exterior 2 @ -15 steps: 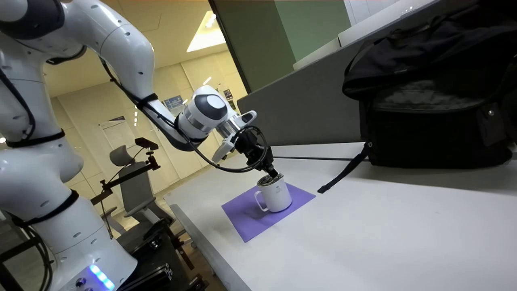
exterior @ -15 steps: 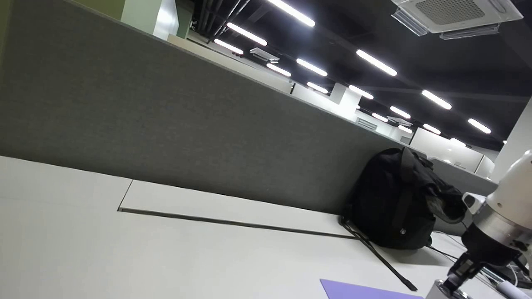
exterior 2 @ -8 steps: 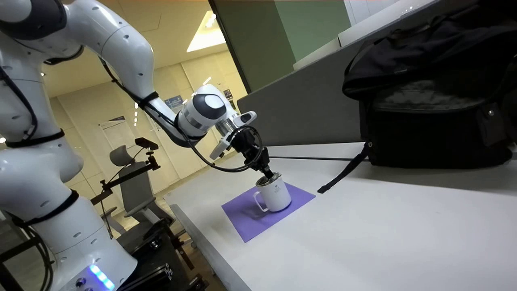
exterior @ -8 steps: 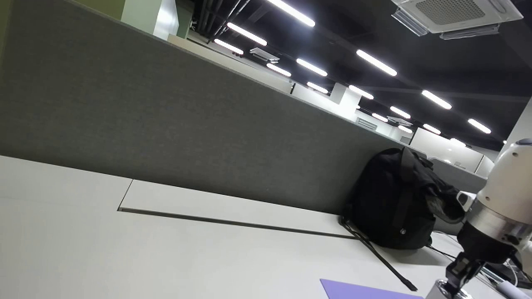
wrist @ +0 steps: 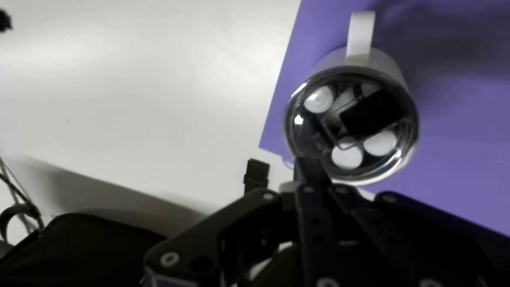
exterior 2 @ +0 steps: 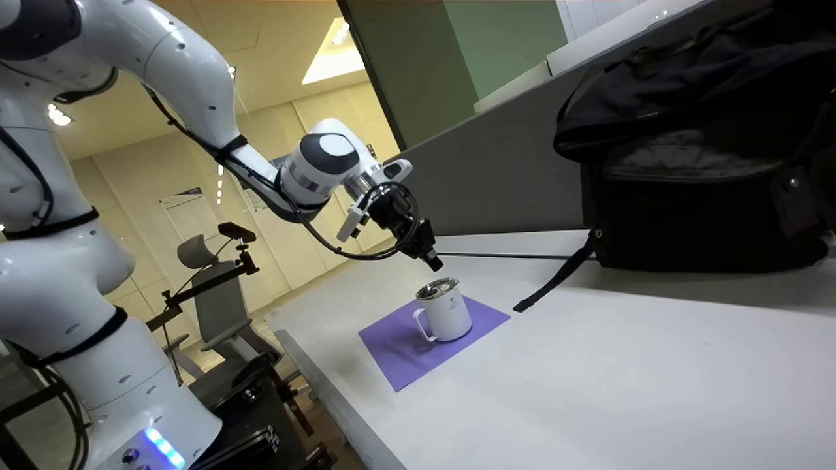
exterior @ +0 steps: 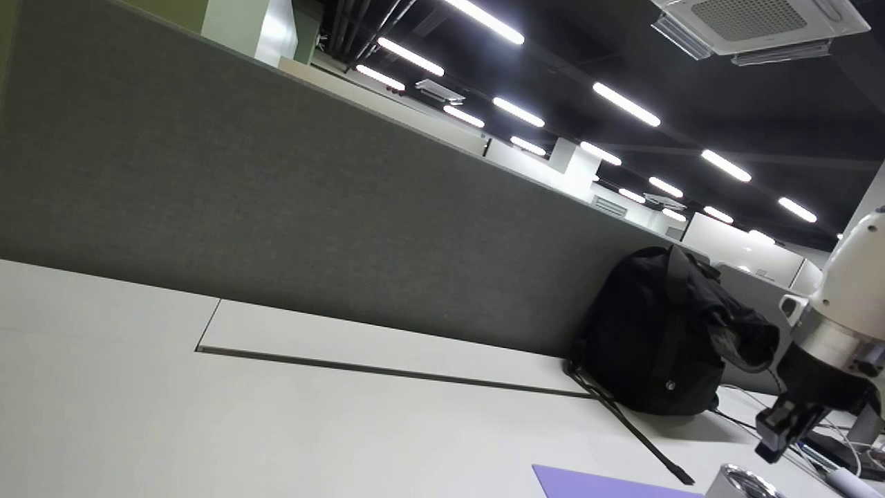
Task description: Close the slider on the top of the cup
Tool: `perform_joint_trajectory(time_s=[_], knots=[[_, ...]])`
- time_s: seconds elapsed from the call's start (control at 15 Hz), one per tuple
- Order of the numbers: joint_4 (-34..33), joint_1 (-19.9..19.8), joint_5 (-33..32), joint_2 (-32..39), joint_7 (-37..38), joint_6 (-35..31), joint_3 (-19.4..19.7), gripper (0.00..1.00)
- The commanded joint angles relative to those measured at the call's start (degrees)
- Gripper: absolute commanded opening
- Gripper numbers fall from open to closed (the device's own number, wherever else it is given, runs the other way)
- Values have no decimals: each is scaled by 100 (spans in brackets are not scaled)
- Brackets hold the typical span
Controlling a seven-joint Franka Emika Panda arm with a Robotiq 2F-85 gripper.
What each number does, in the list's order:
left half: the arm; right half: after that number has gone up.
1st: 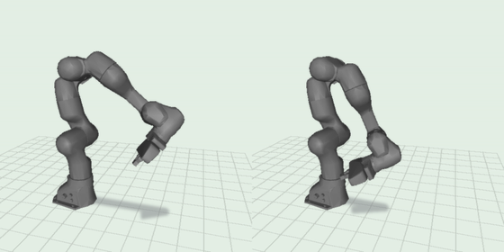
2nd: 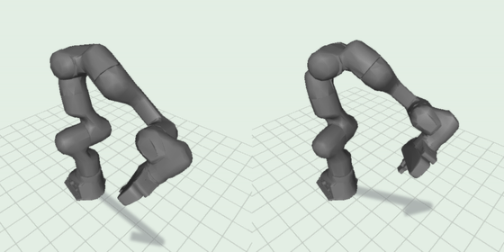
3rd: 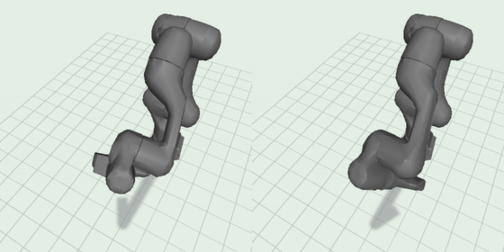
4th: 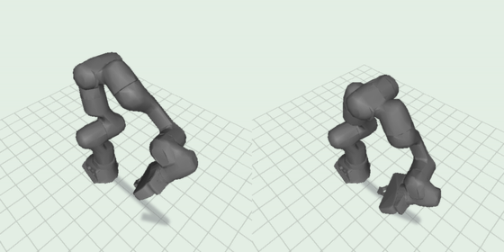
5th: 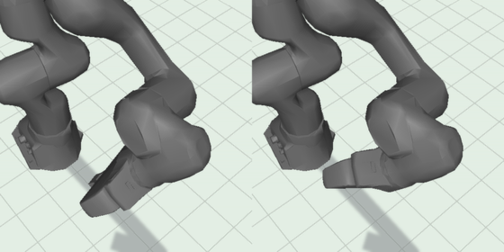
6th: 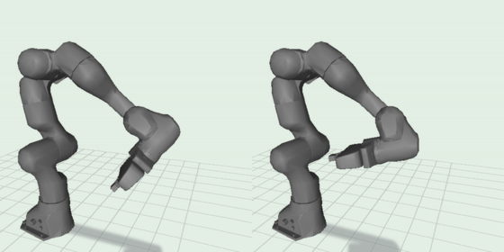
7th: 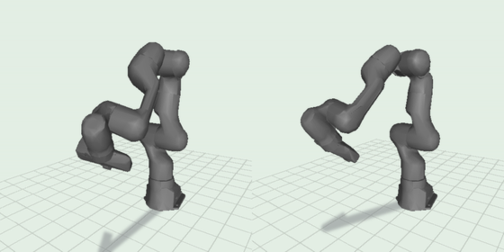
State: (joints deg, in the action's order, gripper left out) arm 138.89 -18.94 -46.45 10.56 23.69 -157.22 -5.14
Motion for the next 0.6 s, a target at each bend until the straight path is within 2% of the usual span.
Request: perform_joint_trajectory(time_s=[0.0,0.2,0.27,0.33,0.53], knots=[[315,467,1119,-858,-905,-138,573,0],[366,684,2337,-1294,-1988,-141,777,0],[390,756,2877,-1380,-2464,-170,809,26],[393,844,3355,-1476,-2862,-89,848,27],[348,1177,4941,-1657,-4322,282,994,47]])
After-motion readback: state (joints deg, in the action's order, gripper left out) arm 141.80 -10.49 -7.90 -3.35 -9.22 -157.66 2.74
